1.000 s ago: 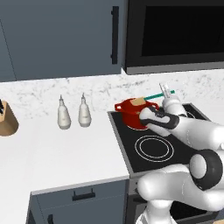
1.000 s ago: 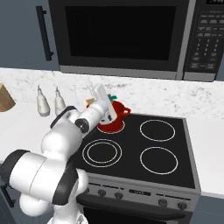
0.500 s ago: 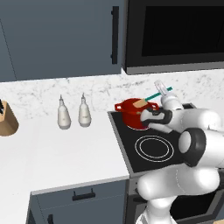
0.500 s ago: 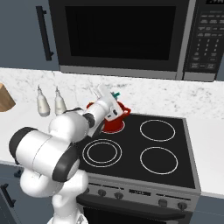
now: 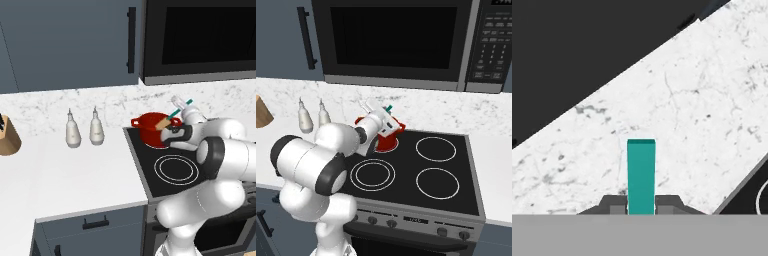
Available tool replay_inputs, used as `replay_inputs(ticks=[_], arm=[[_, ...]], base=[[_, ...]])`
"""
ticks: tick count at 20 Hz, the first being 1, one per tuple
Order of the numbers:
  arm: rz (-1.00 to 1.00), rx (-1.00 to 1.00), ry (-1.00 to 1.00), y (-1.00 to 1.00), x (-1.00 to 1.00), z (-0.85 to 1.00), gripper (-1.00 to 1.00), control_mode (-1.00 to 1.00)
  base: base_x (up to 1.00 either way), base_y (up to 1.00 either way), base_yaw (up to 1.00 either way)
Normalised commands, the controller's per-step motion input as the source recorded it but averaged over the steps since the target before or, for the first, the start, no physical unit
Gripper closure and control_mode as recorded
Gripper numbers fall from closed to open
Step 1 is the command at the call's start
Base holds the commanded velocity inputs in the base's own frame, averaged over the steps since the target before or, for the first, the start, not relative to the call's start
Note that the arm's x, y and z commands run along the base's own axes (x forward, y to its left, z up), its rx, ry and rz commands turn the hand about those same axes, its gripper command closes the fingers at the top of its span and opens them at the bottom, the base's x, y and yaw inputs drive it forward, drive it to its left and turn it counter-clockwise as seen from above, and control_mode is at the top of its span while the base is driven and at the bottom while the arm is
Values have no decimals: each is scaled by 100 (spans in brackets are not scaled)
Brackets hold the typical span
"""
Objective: Put the tomato and onion in the pot. Retrieve the spatula and lightly stir the vegetables in the pot.
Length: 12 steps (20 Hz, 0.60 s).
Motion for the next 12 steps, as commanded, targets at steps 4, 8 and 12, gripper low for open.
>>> replay_inputs(ticks=[4, 8, 12], arm=[[0, -17, 0, 35, 20, -21, 100, -100], [0, -20, 0, 41, 28, -21, 100, -100], [0, -23, -3, 48, 23, -30, 100, -100]], base=[[0, 0, 0], [0, 0, 0], [0, 0, 0]])
